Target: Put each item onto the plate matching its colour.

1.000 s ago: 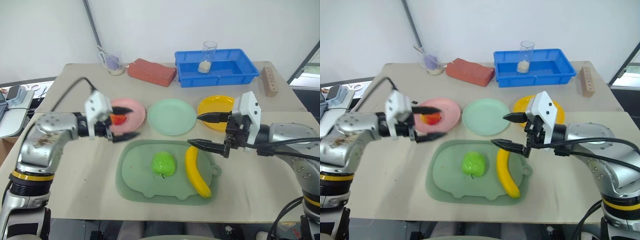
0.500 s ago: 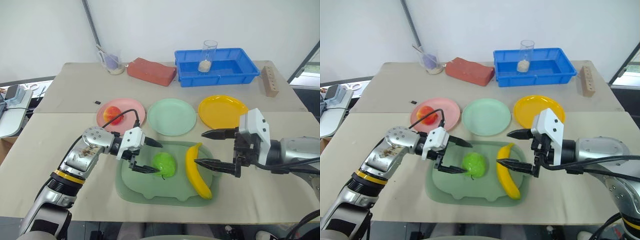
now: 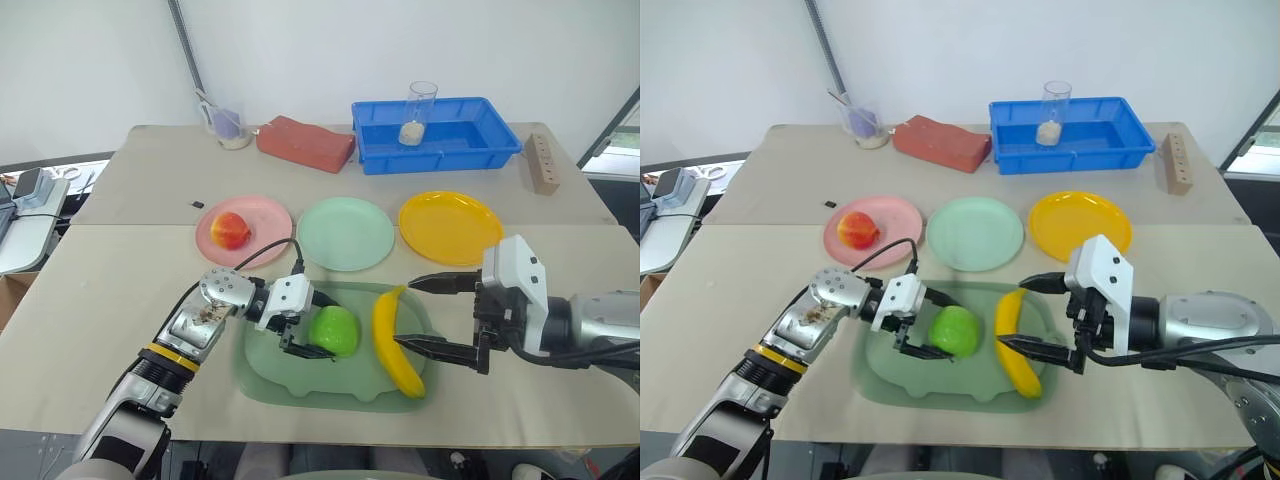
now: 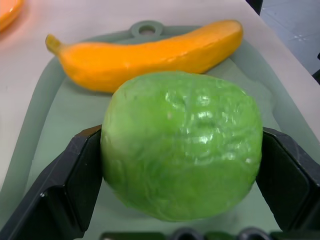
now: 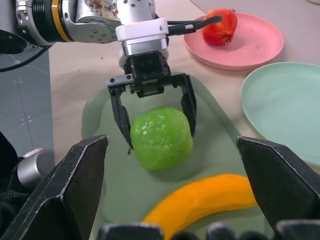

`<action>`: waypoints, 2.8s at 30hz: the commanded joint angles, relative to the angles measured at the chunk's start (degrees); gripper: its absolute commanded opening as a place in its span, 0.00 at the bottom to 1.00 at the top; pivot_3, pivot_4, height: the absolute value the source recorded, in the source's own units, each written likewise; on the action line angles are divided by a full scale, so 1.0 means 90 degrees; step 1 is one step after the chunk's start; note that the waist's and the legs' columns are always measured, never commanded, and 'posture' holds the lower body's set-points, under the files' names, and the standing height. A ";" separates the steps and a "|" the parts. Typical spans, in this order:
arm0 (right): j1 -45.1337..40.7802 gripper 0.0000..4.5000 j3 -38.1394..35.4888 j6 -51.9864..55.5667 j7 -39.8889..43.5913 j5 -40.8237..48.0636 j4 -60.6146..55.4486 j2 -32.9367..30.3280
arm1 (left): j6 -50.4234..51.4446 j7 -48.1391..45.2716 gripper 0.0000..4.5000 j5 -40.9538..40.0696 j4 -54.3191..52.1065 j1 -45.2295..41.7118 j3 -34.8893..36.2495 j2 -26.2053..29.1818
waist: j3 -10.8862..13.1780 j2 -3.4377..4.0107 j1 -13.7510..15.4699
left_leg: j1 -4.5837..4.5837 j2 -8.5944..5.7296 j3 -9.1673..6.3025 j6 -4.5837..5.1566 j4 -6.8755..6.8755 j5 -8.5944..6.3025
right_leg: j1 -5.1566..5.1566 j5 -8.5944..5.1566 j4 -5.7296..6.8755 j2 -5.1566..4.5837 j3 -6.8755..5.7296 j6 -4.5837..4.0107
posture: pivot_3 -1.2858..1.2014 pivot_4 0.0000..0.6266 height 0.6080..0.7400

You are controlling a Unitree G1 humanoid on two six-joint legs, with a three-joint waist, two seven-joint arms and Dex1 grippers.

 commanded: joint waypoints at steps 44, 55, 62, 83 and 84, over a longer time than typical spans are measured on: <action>-0.1440 1.00 0.1015 0.0454 -0.2641 -0.1609 0.0507 0.1432 | -0.1276 0.2378 0.99 0.0363 0.5001 -0.3240 0.2128 -0.1844 | -0.0004 0.0007 -0.0001 | -0.0028 -0.0010 -0.0032 0.0057 -0.0009 0.0037 | -0.0005 0.0046 0.0007 0.0024 0.0000 0.0095 | 0.52 0.24 1.00; -0.0800 1.00 0.0905 0.1847 -0.2070 -0.0349 0.0350 0.0888 | -0.0236 -0.0477 0.99 -0.0569 -0.0201 -0.0983 0.1503 0.0356 | -0.0017 0.0030 -0.0127 | -0.0009 0.0010 -0.0036 0.0061 -0.0013 0.0040 | -0.0001 0.0025 0.0034 0.0046 0.0015 0.0052 | 0.52 0.24 1.00; -0.0502 1.00 0.1349 0.2208 -0.2256 -0.0299 0.0498 0.1132 | -0.0654 -0.1123 0.99 -0.0991 -0.1613 -0.0062 0.1244 0.0806 | -0.0016 0.0029 -0.0068 | -0.0010 0.0003 0.0003 0.0050 -0.0003 0.0032 | 0.0006 0.0002 0.0017 0.0007 0.0014 0.0009 | 0.52 0.24 1.00; -0.0455 0.53 0.2918 0.1272 -0.2114 -0.2006 0.1032 0.0965 | -0.0214 -0.0768 1.00 -0.1241 -0.2397 0.0423 0.1285 0.1263 | -0.0017 0.0026 -0.0018 | -0.0021 0.0004 -0.0001 0.0046 0.0013 0.0029 | 0.0002 0.0002 0.0003 0.0008 0.0011 0.0010 | 0.52 0.24 1.00; -0.0434 0.46 0.2930 0.1211 -0.2066 -0.2052 0.1040 0.0940 | -0.0222 -0.0763 1.00 -0.1240 -0.2400 0.0430 0.1278 0.1265 | -0.0017 0.0025 -0.0017 | -0.0021 0.0004 0.0000 0.0016 0.0013 0.0010 | 0.0002 0.0002 0.0000 0.0007 0.0011 0.0010 | 0.52 0.24 1.00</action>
